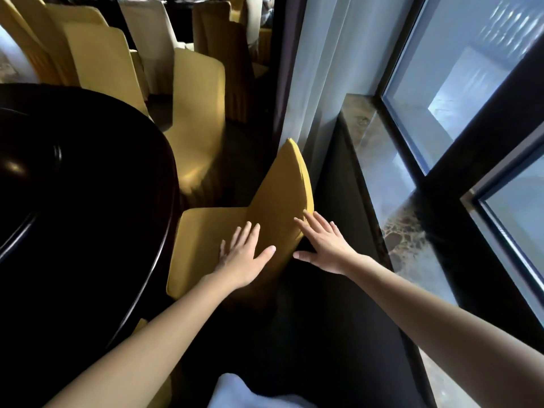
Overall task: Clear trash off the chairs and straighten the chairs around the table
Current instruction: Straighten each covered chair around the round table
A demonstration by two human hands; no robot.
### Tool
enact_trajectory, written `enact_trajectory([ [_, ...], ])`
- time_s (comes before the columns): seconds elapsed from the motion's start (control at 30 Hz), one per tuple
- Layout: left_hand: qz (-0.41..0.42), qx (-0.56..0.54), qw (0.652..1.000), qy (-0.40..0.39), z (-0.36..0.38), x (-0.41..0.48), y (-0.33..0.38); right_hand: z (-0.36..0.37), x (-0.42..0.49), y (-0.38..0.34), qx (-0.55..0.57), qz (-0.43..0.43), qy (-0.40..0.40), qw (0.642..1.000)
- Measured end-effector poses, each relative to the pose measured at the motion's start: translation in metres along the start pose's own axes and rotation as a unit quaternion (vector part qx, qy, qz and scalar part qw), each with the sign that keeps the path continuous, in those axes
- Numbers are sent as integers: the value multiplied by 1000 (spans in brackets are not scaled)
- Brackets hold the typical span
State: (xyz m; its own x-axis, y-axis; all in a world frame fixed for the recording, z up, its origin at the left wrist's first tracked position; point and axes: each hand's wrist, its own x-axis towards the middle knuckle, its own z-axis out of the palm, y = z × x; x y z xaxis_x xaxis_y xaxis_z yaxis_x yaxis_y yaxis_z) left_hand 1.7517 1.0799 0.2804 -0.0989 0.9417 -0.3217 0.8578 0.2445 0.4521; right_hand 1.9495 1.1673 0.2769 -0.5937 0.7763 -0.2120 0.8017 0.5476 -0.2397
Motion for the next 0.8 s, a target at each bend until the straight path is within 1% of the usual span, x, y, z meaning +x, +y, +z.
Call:
enact_trajectory([
  [0.17,-16,-67,997,-20,-12,37,14,-32,38,37,-19,8,11,1000],
  [0.3,-22,-160,985,-53,-14,74,28,-54,78,67,-44,-7,32,998],
  [0.37,-25,-245,968,-55,-15,95,37,-65,101,81,-53,-13,33,998],
  [0.47,-58,-362,929,-56,-20,127,58,-80,135,94,-54,-10,15,998],
  [0.53,-73,-385,917,-75,-22,146,72,-88,158,101,-64,-13,-7,998],
  [0.63,-84,-389,912,-102,-21,175,85,-97,189,109,-79,-16,-34,996],
  [0.73,-100,-398,905,-110,-22,203,88,-103,216,118,-103,-19,-64,992],
  [0.8,-125,-416,894,-115,-21,219,87,-106,231,121,-130,-22,-83,988],
])
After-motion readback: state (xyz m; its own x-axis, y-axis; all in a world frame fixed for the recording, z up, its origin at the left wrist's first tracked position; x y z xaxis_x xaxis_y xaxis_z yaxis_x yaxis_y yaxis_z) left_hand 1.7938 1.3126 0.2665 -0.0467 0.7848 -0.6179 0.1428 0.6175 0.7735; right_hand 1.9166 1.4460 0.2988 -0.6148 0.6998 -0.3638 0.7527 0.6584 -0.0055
